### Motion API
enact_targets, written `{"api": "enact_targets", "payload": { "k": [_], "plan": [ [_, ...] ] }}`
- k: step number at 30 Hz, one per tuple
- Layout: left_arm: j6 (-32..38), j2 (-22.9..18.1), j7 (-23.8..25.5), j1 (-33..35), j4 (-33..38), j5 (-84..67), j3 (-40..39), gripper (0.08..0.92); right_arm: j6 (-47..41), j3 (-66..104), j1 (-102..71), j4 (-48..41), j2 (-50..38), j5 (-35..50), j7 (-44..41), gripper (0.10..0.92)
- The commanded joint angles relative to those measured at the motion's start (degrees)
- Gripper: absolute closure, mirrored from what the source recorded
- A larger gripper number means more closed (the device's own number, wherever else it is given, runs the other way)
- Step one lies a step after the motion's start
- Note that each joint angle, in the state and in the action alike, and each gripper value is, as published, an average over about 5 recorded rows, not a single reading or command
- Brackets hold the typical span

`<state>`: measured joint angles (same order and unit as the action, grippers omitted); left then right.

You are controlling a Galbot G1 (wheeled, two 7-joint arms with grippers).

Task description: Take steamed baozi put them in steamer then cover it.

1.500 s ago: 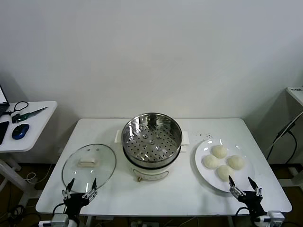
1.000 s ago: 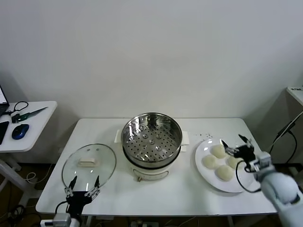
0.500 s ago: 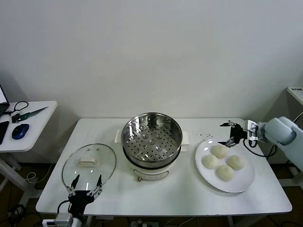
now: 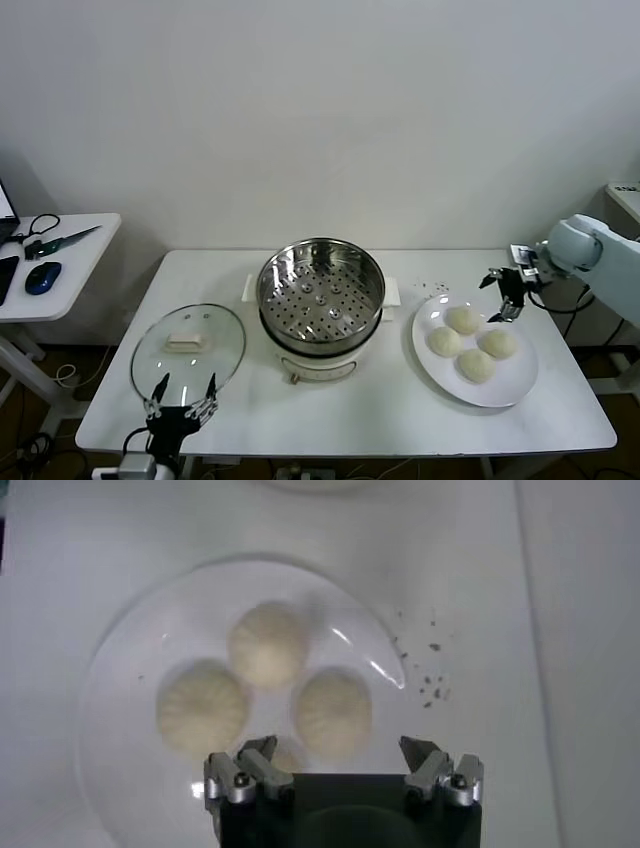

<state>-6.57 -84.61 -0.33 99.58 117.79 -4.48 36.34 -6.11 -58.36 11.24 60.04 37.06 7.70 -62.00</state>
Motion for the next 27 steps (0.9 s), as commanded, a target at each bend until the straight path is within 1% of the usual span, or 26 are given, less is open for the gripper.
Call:
{"api": "enact_targets", "payload": {
  "k": [1,10,21,27],
  "plan": [
    [0.13,-0.01,-0.02,0.03,-0.23,0.04,-0.01,0.177,-0.32,-3.82,0.14,-6.06,5.07,-0.85,-2.26,0.203],
    [0.40,-0.16,-0.10,-0.13,-0.86,0.04,-0.01,0.177,0.89,1.08,-4.73,-12.82,11.73,-4.44,0.80,0.203],
    [0.76,-0.15,-0.12,-0.10,-1.35,0.04,-0.20,0.177,0.70,3.70,-6.90,-16.17,13.81,-7.95,2.61,0.206],
    [0.75,-0.22,-0.17,-0.17,-1.45,0.07,-0.36,0.177,0.63,4.33,-7.01,-17.03,13.82,-8.30,2.70,0.269]
  ]
}}
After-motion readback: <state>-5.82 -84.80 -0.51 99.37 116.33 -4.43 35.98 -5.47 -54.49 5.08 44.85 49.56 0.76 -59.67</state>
